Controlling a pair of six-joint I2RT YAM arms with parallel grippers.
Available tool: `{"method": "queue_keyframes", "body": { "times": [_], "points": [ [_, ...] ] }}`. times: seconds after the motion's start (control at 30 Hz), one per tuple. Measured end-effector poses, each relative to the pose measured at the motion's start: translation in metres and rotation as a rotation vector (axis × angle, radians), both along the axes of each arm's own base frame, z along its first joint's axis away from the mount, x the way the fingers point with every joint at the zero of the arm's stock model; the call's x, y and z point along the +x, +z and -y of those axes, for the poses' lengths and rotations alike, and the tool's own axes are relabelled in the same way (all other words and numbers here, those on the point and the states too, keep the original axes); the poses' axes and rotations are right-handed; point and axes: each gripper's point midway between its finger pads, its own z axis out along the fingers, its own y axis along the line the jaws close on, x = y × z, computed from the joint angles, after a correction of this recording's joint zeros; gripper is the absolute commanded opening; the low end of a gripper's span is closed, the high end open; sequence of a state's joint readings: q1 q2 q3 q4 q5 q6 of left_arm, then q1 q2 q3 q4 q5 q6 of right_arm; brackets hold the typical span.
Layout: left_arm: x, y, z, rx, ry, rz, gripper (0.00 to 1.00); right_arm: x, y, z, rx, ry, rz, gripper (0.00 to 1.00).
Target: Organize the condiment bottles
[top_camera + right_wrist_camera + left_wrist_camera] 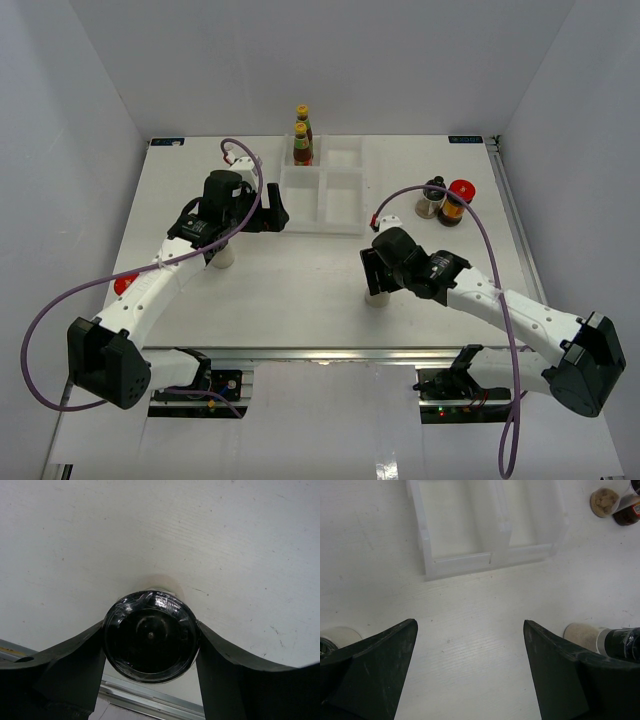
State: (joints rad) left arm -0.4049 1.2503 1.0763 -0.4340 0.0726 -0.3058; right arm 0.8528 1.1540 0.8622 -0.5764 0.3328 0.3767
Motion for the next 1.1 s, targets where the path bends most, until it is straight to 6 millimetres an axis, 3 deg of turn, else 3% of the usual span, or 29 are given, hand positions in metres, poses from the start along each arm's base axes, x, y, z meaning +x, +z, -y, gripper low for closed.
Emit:
{"method": "queue_keyframes", "body": {
  "times": [0.1, 0.17, 0.27, 0.37, 0.57, 0.7, 0.83, 0.9, 1.1],
  "points": [
    [-0.001, 0.0, 0.0, -0.001, -0.004, -0.003, 0.98, 0.004, 0.002, -0.003, -0.022, 0.009, -0.006, 0.32],
    [-0.002, 0.001, 0.0, 0.001, -0.005, -0.006, 0.98, 0.01, 0.006, -0.007, -0.045, 0.017, -0.006, 0.2],
    [-0.002, 0.006, 0.0, 0.0, -0.006, -0.003, 0.98, 0.024, 0.021, -0.011, -0.092, 0.025, 0.01, 0.12],
    [-0.002, 0.017, 0.001, -0.014, -0.01, 0.018, 0.98, 0.051, 0.057, -0.023, -0.089, 0.021, 0.067, 0.1],
    [0.0, 0.043, 0.004, -0.045, -0.017, 0.067, 0.98, 0.135, 0.154, -0.052, 0.033, -0.023, 0.269, 0.08],
    [0.001, 0.05, 0.005, -0.055, -0.015, 0.079, 0.98, 0.194, 0.191, -0.06, 0.056, -0.046, 0.369, 0.08],
    [0.001, 0.05, 0.006, -0.059, -0.013, 0.078, 0.98, 0.263, 0.204, -0.074, 0.04, -0.055, 0.449, 0.08],
    [0.001, 0.05, 0.006, -0.059, -0.013, 0.079, 0.98, 0.29, 0.196, -0.077, 0.032, -0.059, 0.474, 0.08],
    [0.006, 0.048, 0.007, -0.06, -0.012, 0.083, 0.98, 0.332, 0.155, -0.068, 0.024, -0.063, 0.478, 0.08]
  ]
}}
